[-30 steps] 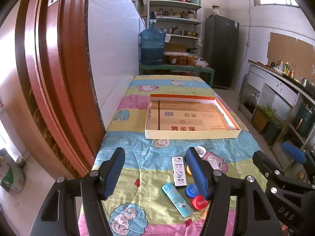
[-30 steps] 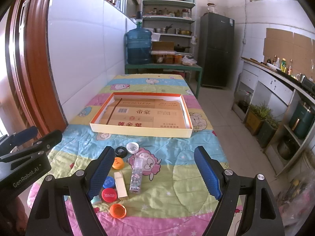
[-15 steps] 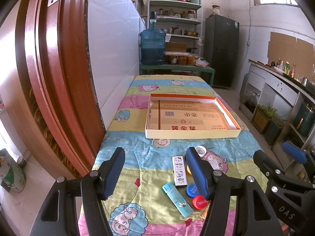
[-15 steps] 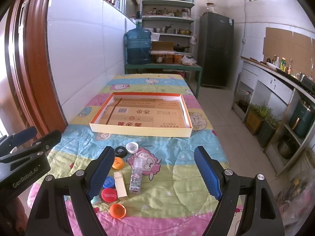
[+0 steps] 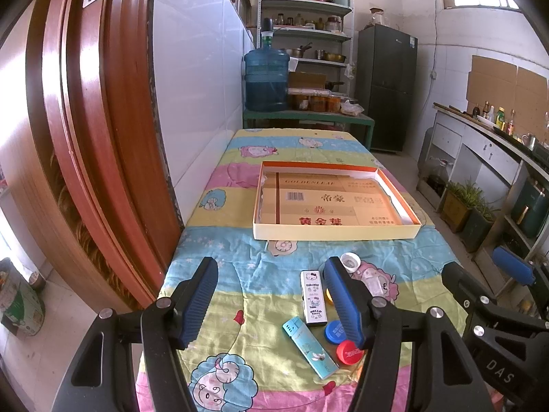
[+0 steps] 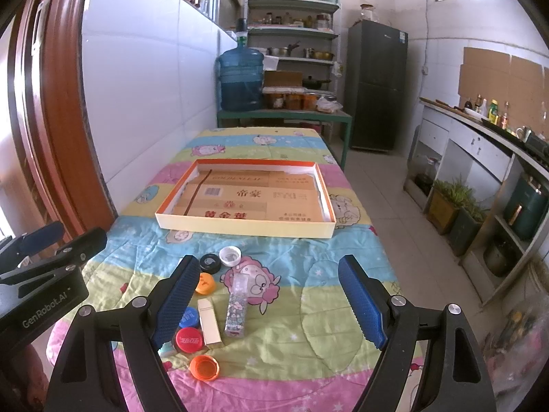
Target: Organize rigid objects
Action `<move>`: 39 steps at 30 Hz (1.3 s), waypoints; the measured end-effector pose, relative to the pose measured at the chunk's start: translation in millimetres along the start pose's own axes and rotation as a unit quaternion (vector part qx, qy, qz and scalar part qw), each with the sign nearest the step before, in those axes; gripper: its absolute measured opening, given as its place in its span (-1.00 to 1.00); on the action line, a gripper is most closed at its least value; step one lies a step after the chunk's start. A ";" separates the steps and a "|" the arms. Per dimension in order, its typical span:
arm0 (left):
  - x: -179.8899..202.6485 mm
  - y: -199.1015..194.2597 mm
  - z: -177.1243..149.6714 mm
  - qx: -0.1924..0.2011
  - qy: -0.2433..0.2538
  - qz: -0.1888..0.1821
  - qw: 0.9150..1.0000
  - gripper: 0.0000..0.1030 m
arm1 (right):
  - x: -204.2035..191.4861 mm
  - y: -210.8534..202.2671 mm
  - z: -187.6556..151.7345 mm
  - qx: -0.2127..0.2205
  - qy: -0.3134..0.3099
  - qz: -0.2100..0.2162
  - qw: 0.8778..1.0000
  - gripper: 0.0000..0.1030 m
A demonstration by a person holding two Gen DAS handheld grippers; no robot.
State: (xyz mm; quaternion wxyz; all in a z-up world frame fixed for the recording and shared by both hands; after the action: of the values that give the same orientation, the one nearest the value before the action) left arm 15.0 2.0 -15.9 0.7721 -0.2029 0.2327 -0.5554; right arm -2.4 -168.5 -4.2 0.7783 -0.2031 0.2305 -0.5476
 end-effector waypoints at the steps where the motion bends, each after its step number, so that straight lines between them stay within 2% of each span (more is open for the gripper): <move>1: -0.3 -0.3 -0.2 0.000 0.000 0.000 1.000 0.26 | -0.2 0.0 0.0 0.000 0.000 0.000 1.000 0.63; 11: -1.6 -1.3 -3.1 -0.004 -0.001 0.002 1.000 0.26 | 0.7 6.9 -4.5 -0.004 0.003 0.000 1.000 0.63; 25: -4.8 7.9 2.4 -0.010 0.015 0.005 1.000 0.26 | -0.2 12.9 8.4 -0.010 -0.015 0.012 1.000 0.63; 34: -0.6 20.8 1.1 -0.030 0.018 0.001 0.999 0.26 | 13.9 15.7 5.3 -0.017 0.019 0.023 0.999 0.63; 39: -0.8 28.8 3.1 -0.036 0.012 -0.003 0.999 0.26 | 14.4 20.5 6.5 -0.023 0.014 0.021 0.999 0.63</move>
State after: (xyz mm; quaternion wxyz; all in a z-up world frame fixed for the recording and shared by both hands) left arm 38.5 11.6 -29.7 0.7598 -0.2252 0.2610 -0.5513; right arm 21.2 -175.2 -12.6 0.7813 -0.2080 0.2584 -0.5288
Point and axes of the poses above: each gripper's, at about its wrist camera, not at the fingertips, and y roughly the way its jaws point, x to its right, z to its top, the point moved 2 cm from there along y, roughly the way its jaws point, and after that the axes turned 15 degrees about z, right-handed, at the moved point
